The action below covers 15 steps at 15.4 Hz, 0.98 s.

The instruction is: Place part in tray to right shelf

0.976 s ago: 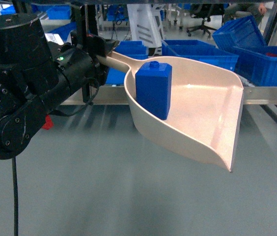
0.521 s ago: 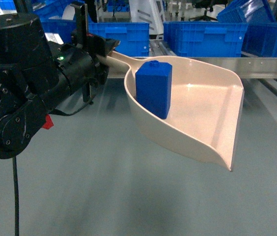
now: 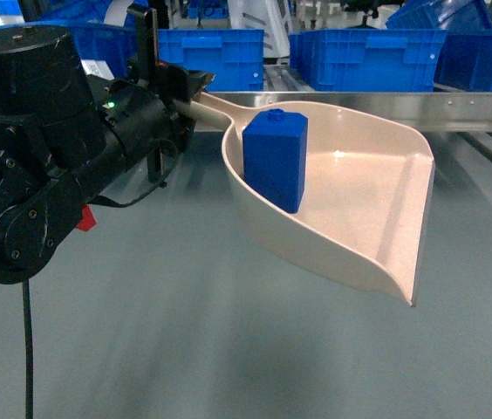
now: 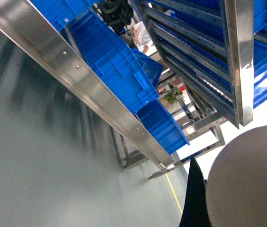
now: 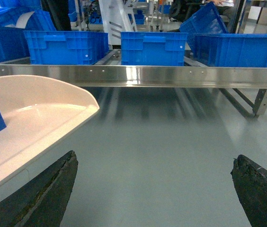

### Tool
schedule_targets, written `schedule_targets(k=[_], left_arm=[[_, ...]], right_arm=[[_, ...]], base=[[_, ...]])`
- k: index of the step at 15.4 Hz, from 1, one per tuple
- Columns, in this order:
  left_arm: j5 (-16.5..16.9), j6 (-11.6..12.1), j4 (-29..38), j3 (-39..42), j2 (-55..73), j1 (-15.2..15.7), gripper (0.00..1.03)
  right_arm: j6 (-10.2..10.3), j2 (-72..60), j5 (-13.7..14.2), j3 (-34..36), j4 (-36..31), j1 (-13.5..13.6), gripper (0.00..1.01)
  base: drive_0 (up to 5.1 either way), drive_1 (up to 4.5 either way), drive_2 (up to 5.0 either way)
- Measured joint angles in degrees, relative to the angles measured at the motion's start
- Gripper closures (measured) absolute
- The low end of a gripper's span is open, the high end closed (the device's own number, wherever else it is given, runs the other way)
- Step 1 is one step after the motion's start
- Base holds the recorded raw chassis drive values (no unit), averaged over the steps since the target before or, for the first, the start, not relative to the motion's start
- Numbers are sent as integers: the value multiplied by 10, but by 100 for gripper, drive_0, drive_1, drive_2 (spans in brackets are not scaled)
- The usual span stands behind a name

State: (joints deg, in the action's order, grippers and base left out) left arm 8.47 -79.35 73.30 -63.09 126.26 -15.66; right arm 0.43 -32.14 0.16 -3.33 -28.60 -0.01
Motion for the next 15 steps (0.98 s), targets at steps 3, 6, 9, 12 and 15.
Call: schedule_targets(k=[3,6,9,12,15], left_arm=[[1,-1,0,0,0,-1,90],[1,-1,0,0,0,-1,90],[-3,-1,1,0,0,5,90],[2,-1,-2,0,0,-8,90],[1,-1,3,0,0,-2,90]], right_arm=[[0,0,0,0,0,0,3],[0,0,0,0,-1,0,3],[0,0,0,0,0,0,3],[0,0,0,0,-1,0,3],[0,0,0,0,0,0,3]], base=[[12,392,-368],[253,246,-500],[267,205,-512],[195,436,-327],[70,465,-324]])
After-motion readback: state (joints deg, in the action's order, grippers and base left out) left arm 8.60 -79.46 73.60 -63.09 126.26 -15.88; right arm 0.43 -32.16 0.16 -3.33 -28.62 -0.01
